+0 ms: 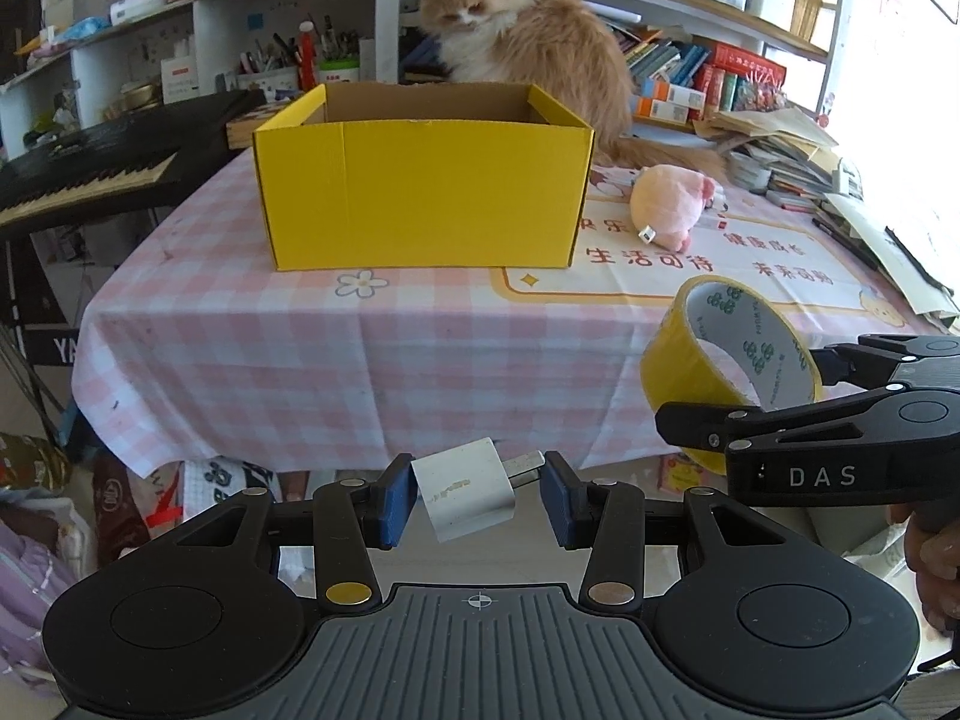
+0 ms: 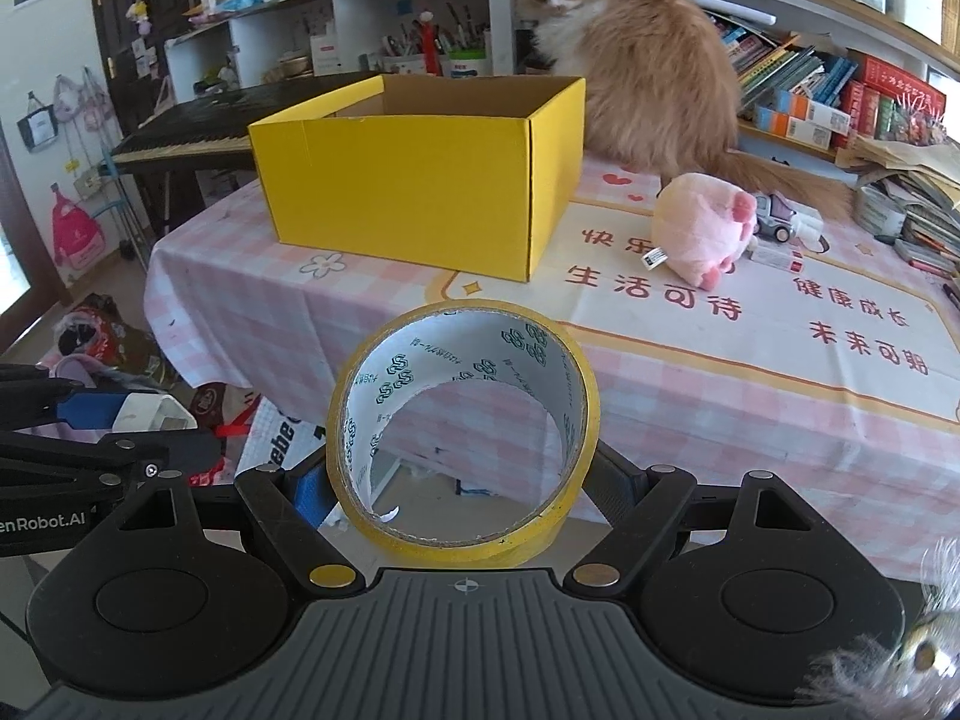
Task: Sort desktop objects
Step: 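Lift the charger plug and tape roll with both tools toward the yellow box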
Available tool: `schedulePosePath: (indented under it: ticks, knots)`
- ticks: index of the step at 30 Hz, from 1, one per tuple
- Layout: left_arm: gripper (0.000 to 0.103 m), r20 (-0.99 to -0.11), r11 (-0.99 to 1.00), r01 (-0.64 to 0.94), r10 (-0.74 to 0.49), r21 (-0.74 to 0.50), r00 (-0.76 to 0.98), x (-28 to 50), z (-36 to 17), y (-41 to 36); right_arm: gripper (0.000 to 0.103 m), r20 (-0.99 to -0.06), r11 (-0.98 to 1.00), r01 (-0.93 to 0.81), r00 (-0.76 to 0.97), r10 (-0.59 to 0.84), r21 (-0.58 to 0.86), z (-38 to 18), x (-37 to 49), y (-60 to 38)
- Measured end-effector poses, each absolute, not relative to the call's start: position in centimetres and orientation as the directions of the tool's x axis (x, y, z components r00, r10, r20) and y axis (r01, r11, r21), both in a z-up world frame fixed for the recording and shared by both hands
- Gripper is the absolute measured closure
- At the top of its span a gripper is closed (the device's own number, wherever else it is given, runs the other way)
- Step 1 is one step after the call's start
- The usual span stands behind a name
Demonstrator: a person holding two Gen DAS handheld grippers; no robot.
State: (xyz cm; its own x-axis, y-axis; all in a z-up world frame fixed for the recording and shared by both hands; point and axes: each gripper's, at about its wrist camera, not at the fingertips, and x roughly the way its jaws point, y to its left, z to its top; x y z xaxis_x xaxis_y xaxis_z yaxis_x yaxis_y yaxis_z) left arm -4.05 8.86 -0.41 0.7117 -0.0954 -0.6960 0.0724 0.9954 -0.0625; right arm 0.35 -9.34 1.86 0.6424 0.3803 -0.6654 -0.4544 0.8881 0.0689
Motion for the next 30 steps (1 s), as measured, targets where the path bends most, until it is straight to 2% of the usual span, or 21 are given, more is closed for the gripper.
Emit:
schedulePosePath:
  ticks: [20, 30]
  knots:
    - [0.06, -0.71, 0.995, 0.076, -0.099, -0.064, 0.697, -3.1, -0.8, 8.8, 0.022, -0.69, 0.871, -0.486, 0.607, 0.393, 0.068, 1.2, 1.1, -8.4]
    - [0.06, -0.711, 0.996, 0.024, -0.078, -0.086, 0.699, -2.8, -0.8, 10.0, 0.022, -0.686, 0.842, -0.539, 0.597, 0.415, 0.041, 1.5, 1.2, -7.1]
